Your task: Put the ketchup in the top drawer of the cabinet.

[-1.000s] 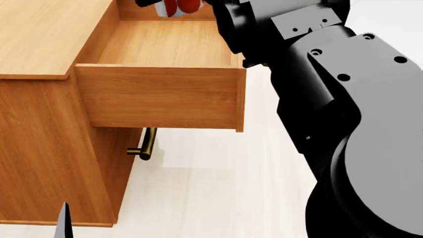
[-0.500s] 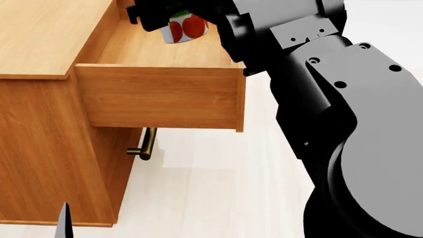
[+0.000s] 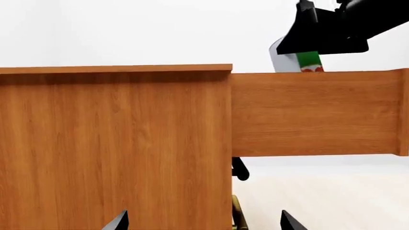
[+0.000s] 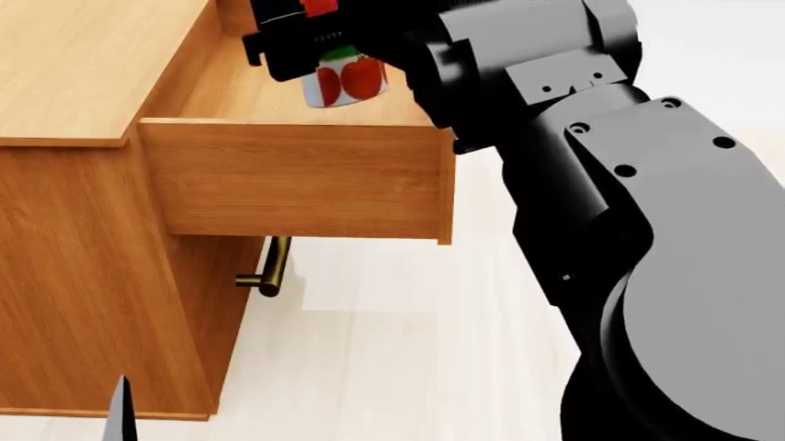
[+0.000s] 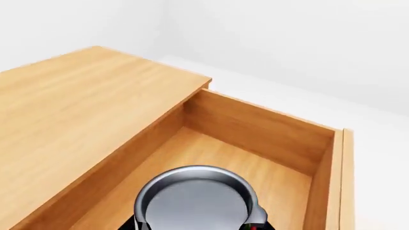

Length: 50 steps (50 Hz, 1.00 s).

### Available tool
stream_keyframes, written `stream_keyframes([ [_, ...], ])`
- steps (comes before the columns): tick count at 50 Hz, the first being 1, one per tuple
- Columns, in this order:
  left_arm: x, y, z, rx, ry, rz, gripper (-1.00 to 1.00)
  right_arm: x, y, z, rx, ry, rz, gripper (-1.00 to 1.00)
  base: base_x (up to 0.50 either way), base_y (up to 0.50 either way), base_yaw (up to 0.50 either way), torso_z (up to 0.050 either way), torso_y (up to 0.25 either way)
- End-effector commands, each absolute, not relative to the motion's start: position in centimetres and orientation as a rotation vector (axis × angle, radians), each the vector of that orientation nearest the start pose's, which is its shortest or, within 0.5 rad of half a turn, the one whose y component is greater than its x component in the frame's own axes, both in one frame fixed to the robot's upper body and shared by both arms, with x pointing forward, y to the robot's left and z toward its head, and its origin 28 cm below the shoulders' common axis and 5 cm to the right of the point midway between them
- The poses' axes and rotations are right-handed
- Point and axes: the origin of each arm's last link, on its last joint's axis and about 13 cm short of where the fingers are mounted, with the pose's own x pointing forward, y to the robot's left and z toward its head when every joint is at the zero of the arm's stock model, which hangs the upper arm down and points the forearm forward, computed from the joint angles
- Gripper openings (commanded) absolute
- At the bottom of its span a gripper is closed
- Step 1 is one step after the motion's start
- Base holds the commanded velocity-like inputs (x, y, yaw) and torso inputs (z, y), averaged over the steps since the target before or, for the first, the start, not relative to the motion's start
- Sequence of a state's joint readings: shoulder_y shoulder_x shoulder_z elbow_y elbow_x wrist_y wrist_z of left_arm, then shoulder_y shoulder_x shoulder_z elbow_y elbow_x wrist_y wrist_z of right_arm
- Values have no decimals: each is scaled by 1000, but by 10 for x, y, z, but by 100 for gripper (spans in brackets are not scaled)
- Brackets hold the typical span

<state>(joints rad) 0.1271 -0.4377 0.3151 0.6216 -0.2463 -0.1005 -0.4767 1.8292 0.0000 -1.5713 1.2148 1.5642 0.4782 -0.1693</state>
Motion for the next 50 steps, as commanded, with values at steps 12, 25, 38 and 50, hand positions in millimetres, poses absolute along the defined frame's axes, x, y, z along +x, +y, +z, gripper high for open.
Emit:
stream_keyframes([
  [12,162,207,101,16,-264,-15,100,415,-45,334,-163,257,503,-100,0,0,0,0,1],
  [25,161,206,101,16,-265,-15,100,416,-45,331,-173,265,503,-100,0,0,0,0,0],
  [38,161,207,101,16,-265,-14,100,416,-46,328,-172,266,506,-100,0,0,0,0,0],
  [50,161,206,100,16,-264,-14,100,417,-46,327,-178,256,508,-100,0,0,0,0,1],
])
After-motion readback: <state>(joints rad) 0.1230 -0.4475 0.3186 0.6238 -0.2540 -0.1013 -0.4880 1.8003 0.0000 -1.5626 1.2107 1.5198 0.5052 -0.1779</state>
